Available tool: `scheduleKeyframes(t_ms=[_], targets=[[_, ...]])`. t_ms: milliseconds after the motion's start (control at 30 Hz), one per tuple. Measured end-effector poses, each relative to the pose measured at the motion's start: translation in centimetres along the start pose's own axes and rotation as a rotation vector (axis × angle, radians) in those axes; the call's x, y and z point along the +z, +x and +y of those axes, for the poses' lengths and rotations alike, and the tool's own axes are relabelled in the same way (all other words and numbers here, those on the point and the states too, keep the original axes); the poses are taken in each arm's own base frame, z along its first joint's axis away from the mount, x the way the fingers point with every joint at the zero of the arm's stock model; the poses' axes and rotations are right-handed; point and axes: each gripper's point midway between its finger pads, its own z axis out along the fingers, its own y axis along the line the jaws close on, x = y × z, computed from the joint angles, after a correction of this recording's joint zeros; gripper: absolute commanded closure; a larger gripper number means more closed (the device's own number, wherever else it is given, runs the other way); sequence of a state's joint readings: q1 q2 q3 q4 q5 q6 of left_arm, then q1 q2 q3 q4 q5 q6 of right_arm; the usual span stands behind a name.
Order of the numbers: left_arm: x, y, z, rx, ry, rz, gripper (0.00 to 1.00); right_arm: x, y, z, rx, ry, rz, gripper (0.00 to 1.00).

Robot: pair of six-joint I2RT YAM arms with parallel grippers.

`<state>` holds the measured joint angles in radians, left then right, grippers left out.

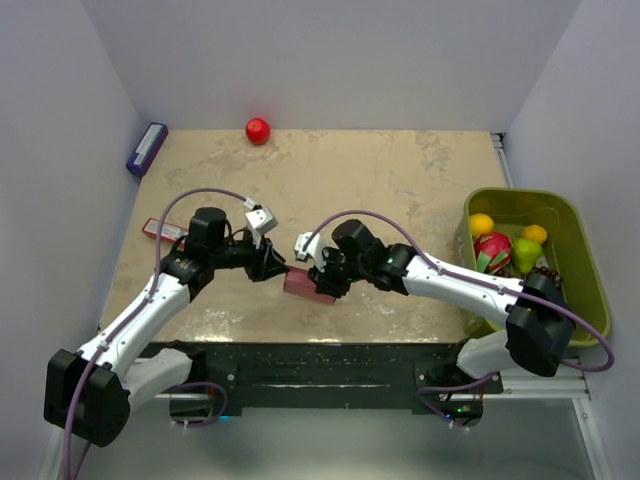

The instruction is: Fold the paper box

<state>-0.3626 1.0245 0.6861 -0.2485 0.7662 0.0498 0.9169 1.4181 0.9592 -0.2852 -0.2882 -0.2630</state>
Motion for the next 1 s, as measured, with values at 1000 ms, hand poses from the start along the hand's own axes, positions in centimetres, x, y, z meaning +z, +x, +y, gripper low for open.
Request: scheduleKeyframes(t_ms=[1000], targets=[[0.72,0.86,0.63,0.011,-0.061,0.033,0.70,-0.12,0.67,0.20,0.009,-0.008,0.026,0.72]])
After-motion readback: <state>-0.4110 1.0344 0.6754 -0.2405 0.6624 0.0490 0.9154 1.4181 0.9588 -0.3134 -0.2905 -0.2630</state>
